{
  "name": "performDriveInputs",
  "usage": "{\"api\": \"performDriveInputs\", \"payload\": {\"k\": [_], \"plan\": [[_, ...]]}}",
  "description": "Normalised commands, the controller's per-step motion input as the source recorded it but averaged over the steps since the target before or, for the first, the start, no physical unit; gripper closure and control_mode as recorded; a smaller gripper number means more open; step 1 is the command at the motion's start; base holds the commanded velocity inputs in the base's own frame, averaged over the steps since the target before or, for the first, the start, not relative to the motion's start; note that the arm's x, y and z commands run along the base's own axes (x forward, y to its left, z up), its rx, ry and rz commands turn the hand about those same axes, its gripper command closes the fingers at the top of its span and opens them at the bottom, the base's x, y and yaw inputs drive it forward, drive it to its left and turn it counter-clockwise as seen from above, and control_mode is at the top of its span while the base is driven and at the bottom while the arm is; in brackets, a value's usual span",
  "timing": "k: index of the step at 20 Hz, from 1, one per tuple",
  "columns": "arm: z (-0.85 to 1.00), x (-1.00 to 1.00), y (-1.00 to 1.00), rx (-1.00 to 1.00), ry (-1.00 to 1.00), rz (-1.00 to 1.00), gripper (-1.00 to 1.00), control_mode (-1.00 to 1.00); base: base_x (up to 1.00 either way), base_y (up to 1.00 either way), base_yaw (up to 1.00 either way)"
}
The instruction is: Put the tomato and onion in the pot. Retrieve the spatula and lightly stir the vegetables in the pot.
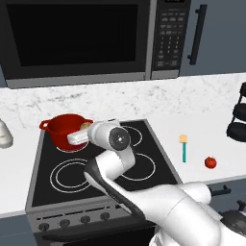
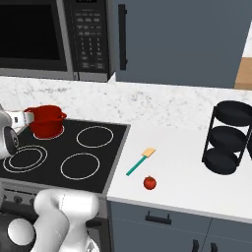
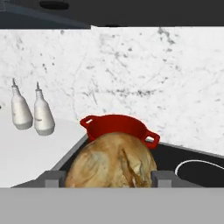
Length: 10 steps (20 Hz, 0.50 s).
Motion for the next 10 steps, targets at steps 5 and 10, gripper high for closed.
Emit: {"api": "performDriveInputs", "payload": {"k": [5,10], "plan": [[0.15,0.59,0.52,0.00,-0.04,0.00,1.00,-1.00,0.00,0.00,0.00],[0.04,0.61,0.32,0.00,0.02,-0.01,1.00,-1.00,0.00,0.00,0.00]]}}
